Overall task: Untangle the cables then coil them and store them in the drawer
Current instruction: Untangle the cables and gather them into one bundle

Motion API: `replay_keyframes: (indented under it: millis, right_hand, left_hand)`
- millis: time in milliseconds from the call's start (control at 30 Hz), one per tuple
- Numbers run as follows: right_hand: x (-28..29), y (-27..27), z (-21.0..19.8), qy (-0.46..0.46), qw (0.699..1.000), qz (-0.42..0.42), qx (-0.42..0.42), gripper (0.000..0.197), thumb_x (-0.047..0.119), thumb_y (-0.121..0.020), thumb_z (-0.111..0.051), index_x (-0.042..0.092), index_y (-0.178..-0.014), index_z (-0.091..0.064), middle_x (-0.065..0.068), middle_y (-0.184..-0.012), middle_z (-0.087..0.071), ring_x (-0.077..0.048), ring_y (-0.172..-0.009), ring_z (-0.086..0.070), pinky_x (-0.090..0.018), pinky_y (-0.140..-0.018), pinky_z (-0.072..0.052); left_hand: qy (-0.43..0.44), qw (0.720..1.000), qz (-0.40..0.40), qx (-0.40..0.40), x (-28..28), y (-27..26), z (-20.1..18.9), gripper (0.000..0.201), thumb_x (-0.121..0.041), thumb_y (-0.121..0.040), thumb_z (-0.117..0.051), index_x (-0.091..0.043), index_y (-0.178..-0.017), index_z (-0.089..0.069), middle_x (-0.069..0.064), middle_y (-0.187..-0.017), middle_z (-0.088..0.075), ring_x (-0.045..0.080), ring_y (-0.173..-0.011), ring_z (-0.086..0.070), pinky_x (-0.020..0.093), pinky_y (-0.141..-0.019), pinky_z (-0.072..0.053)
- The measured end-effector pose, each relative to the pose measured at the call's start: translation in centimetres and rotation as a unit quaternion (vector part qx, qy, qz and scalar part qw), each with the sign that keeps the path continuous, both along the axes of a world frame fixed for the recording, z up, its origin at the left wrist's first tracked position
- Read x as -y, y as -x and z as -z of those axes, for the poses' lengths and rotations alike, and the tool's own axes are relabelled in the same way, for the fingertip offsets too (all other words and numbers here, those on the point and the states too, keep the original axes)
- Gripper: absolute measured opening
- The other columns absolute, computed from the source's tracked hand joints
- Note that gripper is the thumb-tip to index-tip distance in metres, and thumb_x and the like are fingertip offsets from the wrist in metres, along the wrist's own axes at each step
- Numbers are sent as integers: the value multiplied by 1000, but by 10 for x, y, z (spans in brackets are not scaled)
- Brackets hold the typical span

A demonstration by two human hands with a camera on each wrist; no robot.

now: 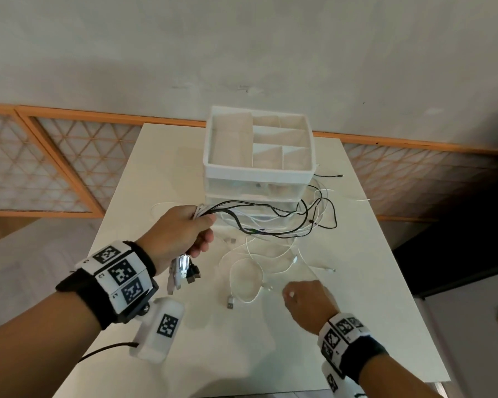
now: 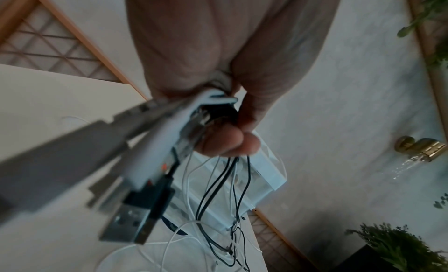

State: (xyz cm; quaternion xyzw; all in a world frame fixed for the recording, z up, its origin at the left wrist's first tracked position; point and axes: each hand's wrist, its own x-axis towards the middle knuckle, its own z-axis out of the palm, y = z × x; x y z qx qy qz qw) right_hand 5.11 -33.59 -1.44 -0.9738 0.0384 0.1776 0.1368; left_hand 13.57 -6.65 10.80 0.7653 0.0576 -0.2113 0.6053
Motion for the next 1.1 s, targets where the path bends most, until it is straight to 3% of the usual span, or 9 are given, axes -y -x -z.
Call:
replay_keyframes:
  millis: [133,267,433,533,633,767,900,967,1100]
  right_hand:
    - [-16,-23,-66,-85,988,-97,89,25,40,-90,-52,31,-96,-74,4,-85,-70,-19,-83,-63,-34,-76,-51]
    - [-53,-32,-128,-132,957,-242,92,36,27,-84,-45,24,-101,-77,3,-94,-75,-18,-86,-66,-34,-79,-52]
    - [-85,-44,-137,-217,946,-203,129,13,14,-81,-60,18,-88,-70,5,-83,-75,-17,-80,-70,-37,-76,-57]
    - [-84,-47,-141,-272,941,-135,151,21,13,-81,-71,15,-90,-52,7,-67,-67,-7,-61,-62,-28,-62,-52]
    - [-65,-58,-146,-291,940,-73,162,26,14,-81,-76,22,-87,-53,6,-56,-58,-5,-46,-49,-17,-50,-40]
    - [0,-85,-112,-151,969,39,191,15,21,-82,-71,31,-76,-61,7,-67,-63,-7,-64,-58,-19,-60,-40]
    - [46,-88,-76,-24,974,189,122,18,36,-92,-59,31,-97,-75,-9,-104,-73,-33,-101,-65,-33,-84,-49]
    - [52,-100,-91,-95,957,210,176,19,36,-93,-54,32,-96,-73,-8,-95,-73,-32,-96,-66,-37,-86,-51]
    - [27,-104,-153,-343,902,109,236,18,16,-85,-71,30,-95,-69,-6,-66,-60,-12,-49,-53,-32,-58,-48]
  left_hand:
    - [29,1000,8,-4,7,1,-7,17,-10,-100,-54,7,-101,-60,22,-81,-72,29,-66,-69,36,-64,-60]
    - [59,997,56,-21,23,7,-16,12,-4,-98,-53,6,-101,-59,27,-95,-73,37,-83,-73,43,-86,-58]
    - [-24,995,82,48,38,16,-22,24,-17,-97,-42,-9,-75,-47,12,-75,-50,21,-65,-50,37,-66,-43]
    - [-35,995,76,46,36,15,-25,27,-20,-100,-36,0,-89,-50,14,-80,-58,24,-50,-56,31,-50,-41]
    - [-82,990,109,39,27,15,-24,28,-26,-101,-41,-4,-87,-49,10,-70,-63,19,-45,-40,27,-45,-32]
    - [-70,991,80,81,6,8,-41,36,-44,-93,-62,-12,-76,-58,-3,-56,-45,13,-45,-33,23,-41,-30]
    - [-45,988,18,144,-11,2,-46,33,-40,-92,-64,-31,-61,-67,-11,-43,-39,10,-41,-32,25,-44,-31]
    - [-104,981,27,160,-14,1,-41,34,-41,-94,-62,-18,-68,-64,-11,-43,-37,8,-39,-32,26,-47,-32]
    - [-77,987,43,137,-5,1,-34,38,-37,-94,-63,-12,-68,-50,0,-54,-34,13,-41,-29,24,-42,-29]
